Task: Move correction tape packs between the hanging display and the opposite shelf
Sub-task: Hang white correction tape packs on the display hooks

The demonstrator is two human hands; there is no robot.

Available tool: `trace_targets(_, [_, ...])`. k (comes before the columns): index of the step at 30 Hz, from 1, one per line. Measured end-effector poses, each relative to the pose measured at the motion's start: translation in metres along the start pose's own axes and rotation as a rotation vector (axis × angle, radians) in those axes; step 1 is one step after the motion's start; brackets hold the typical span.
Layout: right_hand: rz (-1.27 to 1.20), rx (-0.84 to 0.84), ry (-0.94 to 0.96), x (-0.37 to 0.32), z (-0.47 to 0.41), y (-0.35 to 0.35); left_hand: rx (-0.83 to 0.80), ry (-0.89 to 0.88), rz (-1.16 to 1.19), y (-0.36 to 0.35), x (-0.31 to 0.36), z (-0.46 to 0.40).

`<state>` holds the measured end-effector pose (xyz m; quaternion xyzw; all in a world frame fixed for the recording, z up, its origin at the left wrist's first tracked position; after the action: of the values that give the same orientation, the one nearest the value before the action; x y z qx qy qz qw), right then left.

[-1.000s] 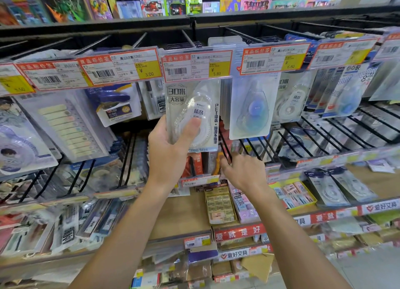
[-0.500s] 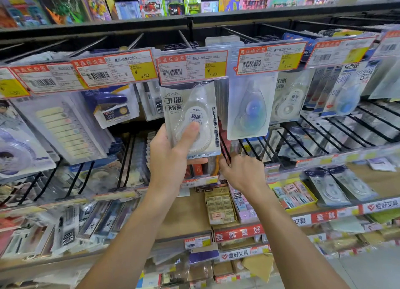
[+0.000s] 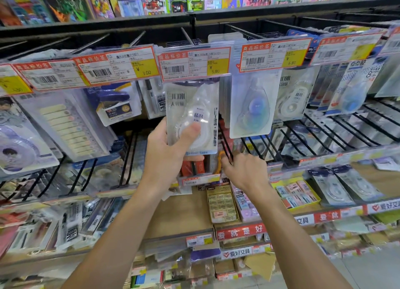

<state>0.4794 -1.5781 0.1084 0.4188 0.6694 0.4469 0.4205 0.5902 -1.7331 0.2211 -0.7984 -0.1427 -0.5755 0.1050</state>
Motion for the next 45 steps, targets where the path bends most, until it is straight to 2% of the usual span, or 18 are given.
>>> trace_targets(5, [-0.017,0.003,-0.009,0.000,0.002,0.003,0.065,-0.017,0.051,-0.004,0.015,-0.010])
trace_targets(12, [-0.028,0.000,-0.034,0.002,0.002,0.000,0.064,0.094,0.244,-0.015,0.017,-0.011])
trace_targets(24, [-0.021,0.012,-0.031,0.002,0.002,0.001,0.101,0.100,0.253,-0.011,0.012,-0.003])
trace_targets(37, [-0.002,0.045,0.002,-0.001,0.002,0.002,0.019,0.129,0.190,-0.012,-0.001,0.001])
trace_targets(41, [0.039,0.043,0.017,-0.001,0.001,-0.003,0.026,0.129,0.175,-0.015,-0.004,-0.001])
trace_targets(45, [-0.018,0.049,-0.012,0.002,0.002,-0.002,0.034,0.117,0.152,-0.014,-0.006,-0.002])
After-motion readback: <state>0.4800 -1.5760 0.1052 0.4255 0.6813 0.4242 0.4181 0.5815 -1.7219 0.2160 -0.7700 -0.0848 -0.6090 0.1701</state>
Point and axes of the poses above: each hand's wrist, its own z-axis away from the middle knuckle, its own y-axis out of the back of the hand, x = y × z, the point moved 9 cm from there along -z, towards the middle knuckle, and after that the axes turned 2 degrees about -y, right-handed, at the moved point
